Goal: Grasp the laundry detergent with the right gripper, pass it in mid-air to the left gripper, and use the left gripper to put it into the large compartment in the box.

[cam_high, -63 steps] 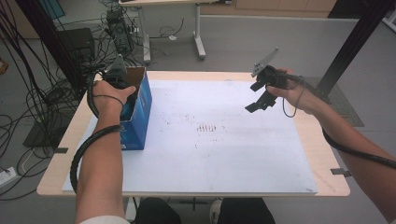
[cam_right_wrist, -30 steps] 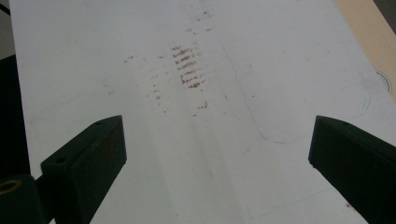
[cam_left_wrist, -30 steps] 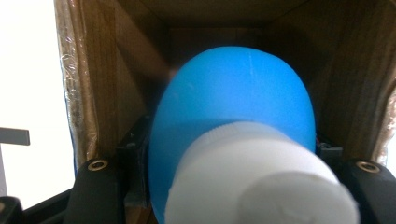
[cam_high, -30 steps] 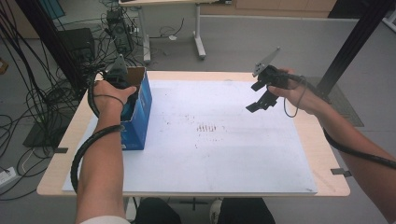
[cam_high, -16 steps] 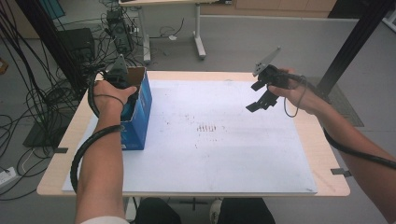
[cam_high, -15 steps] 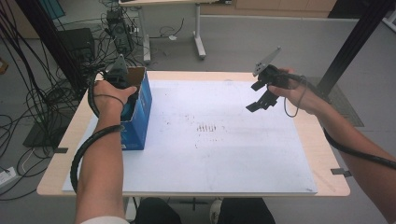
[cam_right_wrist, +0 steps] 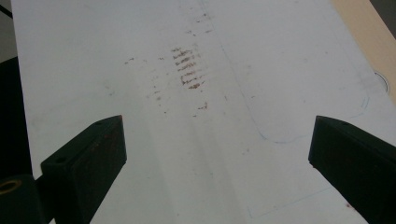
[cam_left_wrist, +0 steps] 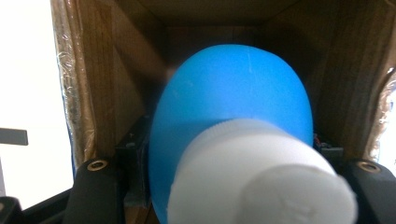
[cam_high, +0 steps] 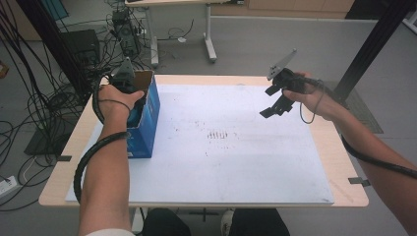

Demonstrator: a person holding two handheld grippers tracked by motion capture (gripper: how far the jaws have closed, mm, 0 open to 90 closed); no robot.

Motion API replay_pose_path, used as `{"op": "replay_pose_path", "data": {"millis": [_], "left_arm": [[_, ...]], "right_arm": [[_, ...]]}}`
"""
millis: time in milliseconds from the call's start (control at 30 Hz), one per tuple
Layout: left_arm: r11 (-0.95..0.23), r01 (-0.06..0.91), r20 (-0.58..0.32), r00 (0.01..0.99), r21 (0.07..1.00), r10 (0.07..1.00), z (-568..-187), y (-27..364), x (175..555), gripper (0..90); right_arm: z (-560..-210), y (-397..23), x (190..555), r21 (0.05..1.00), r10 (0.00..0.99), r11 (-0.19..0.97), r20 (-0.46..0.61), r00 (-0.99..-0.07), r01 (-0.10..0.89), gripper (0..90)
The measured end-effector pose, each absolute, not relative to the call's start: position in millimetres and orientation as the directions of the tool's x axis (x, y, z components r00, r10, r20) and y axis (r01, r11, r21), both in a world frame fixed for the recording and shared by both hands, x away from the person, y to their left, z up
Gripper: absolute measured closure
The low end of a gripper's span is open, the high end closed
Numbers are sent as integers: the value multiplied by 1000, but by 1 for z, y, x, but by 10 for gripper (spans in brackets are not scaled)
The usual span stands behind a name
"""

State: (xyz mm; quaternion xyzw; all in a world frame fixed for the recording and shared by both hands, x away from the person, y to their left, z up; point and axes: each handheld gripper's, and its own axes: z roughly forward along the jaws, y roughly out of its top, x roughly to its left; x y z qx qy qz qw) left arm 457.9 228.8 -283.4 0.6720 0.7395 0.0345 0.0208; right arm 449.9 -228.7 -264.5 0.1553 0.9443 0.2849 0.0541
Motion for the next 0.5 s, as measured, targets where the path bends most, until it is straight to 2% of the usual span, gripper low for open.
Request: {"op": "replay_pose_path", "data": {"millis": [333, 500], "left_arm": [[93, 993, 16, -94, 77, 995, -281, 228, 457, 344], [82, 994, 32, -85, 76, 996, -276, 229, 456, 307]], "right_arm": [[-265, -229, 449, 563, 320, 785, -13, -947, 258, 41], [-265, -230, 448, 568, 320, 782, -13, -947, 257, 40]]}}
